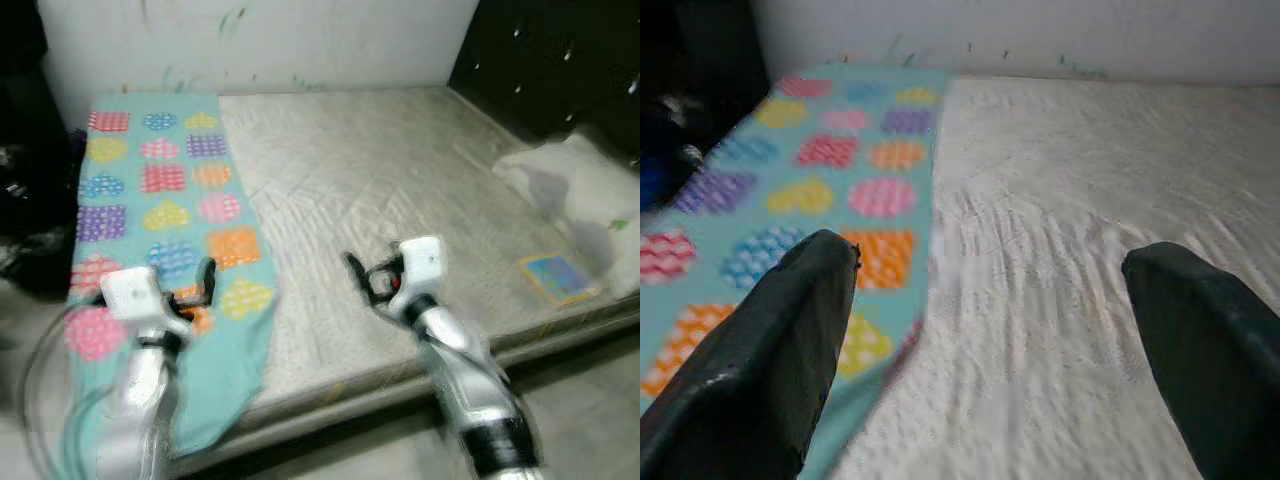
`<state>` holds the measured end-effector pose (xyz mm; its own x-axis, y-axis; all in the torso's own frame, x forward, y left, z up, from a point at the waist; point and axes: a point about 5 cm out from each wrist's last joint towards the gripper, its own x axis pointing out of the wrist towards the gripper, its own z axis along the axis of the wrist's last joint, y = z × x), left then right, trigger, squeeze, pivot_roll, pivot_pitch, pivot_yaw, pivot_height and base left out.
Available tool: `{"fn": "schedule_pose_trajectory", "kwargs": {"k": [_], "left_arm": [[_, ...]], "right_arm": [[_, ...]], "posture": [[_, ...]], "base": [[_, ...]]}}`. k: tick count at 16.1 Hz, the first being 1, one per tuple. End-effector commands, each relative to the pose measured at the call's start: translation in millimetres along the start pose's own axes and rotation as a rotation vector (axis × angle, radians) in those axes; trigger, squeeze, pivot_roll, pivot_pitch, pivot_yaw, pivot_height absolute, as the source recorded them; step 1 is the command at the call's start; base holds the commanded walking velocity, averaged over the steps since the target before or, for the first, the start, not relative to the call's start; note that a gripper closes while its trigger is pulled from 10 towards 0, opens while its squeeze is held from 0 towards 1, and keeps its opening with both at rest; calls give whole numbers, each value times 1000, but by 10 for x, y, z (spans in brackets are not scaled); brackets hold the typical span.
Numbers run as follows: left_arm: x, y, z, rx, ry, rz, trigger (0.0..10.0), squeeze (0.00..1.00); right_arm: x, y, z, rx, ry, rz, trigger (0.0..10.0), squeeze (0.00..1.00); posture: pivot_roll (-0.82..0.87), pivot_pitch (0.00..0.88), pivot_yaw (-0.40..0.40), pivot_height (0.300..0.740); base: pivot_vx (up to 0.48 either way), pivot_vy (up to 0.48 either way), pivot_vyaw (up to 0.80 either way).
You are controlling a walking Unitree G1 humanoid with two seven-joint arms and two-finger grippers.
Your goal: Clean up the room
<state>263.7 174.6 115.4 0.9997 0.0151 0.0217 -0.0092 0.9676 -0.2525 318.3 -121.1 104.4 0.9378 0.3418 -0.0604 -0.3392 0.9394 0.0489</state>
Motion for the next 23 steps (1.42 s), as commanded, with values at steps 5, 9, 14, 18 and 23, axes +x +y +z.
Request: {"fn": "schedule_pose_trajectory", "kwargs": {"k": [5,9,14,18,23], "left_arm": [[-1,22,7,11,4,2,10000,0],[3,25,10,-1,1,8,10000,0],[4,32,14,0,1,14,10000,0],[2,29,31,0,-1,21,10000,0],[-8,34,53,-1,-6,30,10000,0]], "right_arm": [[24,4,46,-5,-13,-1,10000,0],[28,2,55,-8,-16,-1,10000,0],[34,20,63,-36,-16,8,10000,0],[34,-1,130,-48,-39,-5,10000,0],[44,-46,160,-40,-42,-37,10000,0]], "posture": [[-54,55,-86,740],[-56,59,-85,740],[-58,66,-89,740],[-62,76,-87,740],[-61,99,-90,740]], "base": [[0,467,0],[0,112,0],[0,0,433],[0,0,200],[0,0,0]]}}
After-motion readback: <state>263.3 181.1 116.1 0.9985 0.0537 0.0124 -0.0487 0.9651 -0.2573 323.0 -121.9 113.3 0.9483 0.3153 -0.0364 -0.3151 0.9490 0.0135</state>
